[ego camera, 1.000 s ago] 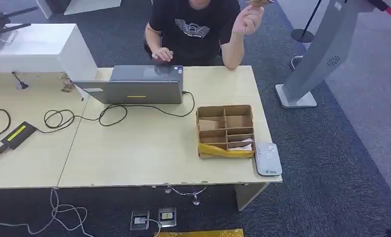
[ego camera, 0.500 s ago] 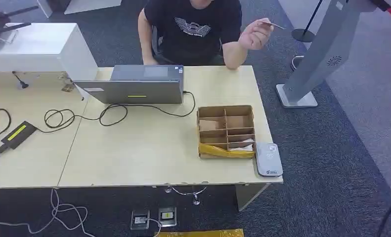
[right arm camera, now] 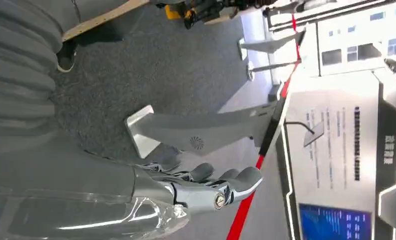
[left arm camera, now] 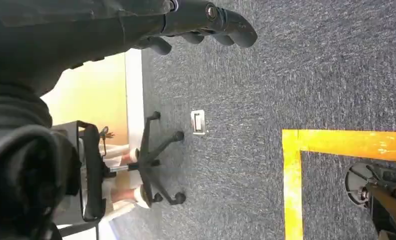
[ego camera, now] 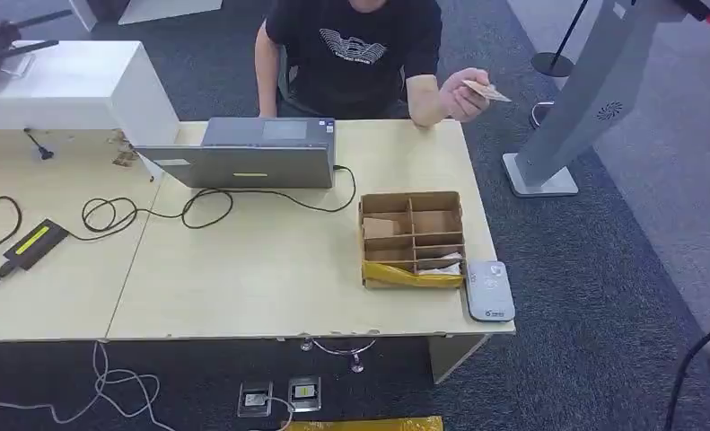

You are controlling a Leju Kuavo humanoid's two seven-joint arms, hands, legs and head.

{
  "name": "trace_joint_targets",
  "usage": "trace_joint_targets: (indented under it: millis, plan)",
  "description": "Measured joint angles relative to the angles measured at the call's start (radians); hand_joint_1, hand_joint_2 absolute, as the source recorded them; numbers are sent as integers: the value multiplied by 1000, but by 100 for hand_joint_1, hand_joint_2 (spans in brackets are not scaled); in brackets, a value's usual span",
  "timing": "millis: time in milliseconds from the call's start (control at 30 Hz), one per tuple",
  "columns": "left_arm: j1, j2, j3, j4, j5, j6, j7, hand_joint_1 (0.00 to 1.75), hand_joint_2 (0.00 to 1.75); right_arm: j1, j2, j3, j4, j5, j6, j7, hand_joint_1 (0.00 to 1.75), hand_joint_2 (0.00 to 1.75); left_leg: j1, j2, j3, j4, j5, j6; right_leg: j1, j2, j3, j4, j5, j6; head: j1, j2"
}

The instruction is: Pass the card to the sensor for recognition and then transmit it.

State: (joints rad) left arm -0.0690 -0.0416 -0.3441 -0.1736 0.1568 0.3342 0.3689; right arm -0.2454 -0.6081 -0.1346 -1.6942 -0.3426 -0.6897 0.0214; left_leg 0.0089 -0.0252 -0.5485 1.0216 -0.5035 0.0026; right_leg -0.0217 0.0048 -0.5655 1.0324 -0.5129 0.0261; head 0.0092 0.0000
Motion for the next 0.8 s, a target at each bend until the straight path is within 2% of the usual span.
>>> trace_joint_targets:
  millis: [100,200,300,433,667,800]
  plan:
    - [0,0,0,0,17,0,-18,0,0,-6,-14,23,-14,83,0,25,0,175,0,0,-1,0,0,0,0,0,0,0,0,0,0,0]
    - [0,1,2,0,46,-7,-50,0,0,-41,-46,83,-18,365,40,135,0,175,0,0,-2,0,0,0,0,0,0,0,0,0,0,0]
    - [-1,3,2,0,64,-17,-62,0,0,-105,-66,166,-9,590,138,233,0,175,1,1,-3,0,0,0,1,0,0,1,0,0,0,0]
    - [-1,4,6,0,83,-21,-62,0,0,-231,-54,310,86,770,179,248,0,175,1,-1,-4,0,1,-1,1,-1,0,1,0,0,0,0]
    - [-4,9,11,0,82,-43,-48,0,0,-395,36,603,300,1177,170,304,0,175,3,-4,-5,0,2,-2,3,-4,-2,2,0,0,0,0]
    - [-4,13,11,0,56,-67,-38,0,0,-457,95,716,404,1294,188,320,0,175,4,-5,-6,0,2,-2,3,-4,-3,2,0,0,0,0]
